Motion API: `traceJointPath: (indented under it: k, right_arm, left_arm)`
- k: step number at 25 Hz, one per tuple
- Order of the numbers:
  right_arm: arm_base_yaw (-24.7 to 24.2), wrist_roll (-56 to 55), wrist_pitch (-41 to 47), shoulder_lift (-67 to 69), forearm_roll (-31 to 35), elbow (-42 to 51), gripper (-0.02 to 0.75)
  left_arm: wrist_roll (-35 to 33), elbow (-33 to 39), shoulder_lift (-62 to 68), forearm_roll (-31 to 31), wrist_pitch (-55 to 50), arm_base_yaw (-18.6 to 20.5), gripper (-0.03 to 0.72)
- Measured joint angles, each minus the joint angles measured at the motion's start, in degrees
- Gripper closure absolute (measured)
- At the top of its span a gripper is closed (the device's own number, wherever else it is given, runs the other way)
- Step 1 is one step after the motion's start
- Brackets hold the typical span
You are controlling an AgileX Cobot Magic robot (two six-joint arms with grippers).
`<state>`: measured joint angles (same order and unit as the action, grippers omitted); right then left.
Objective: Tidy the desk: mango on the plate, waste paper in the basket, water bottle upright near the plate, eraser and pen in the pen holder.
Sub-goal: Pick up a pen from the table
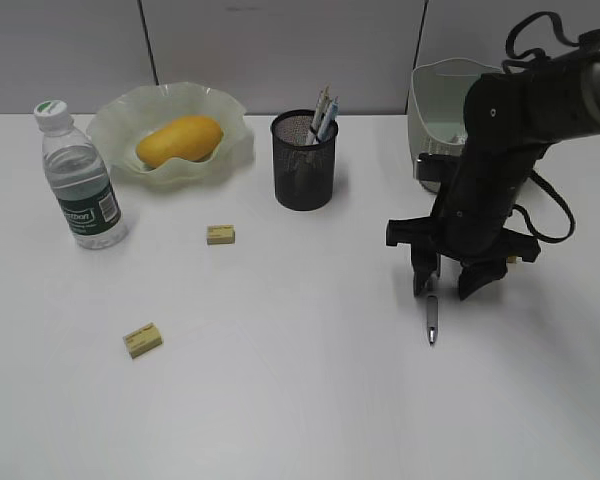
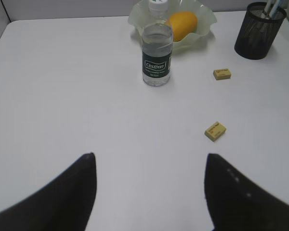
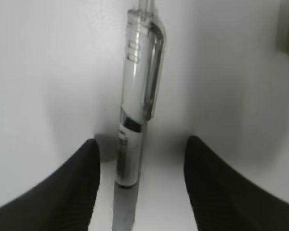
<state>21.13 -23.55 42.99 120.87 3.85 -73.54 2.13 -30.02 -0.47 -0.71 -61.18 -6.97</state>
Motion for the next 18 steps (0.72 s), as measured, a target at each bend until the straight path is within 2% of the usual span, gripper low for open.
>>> traceJointPath:
  k: [4, 10, 18]
  right_arm:
    - [0.0, 0.0, 0.1, 0.8, 0.0, -0.7, 0.398]
    - [0.0, 0.1, 0.0, 1.0, 0.0, -0.9, 0.616]
    - [0.1, 4.7, 3.4, 1.3, 0.2, -4.1, 0.623]
  left_arm:
    - [0.0, 0.0, 0.0, 0.0, 0.0, 0.0, 0.157]
    - [0.0, 0.0, 0.0, 0.0, 0.0, 0.0, 0.157]
    - [0.0, 0.0, 0.0, 0.0, 0.0, 0.0, 0.157]
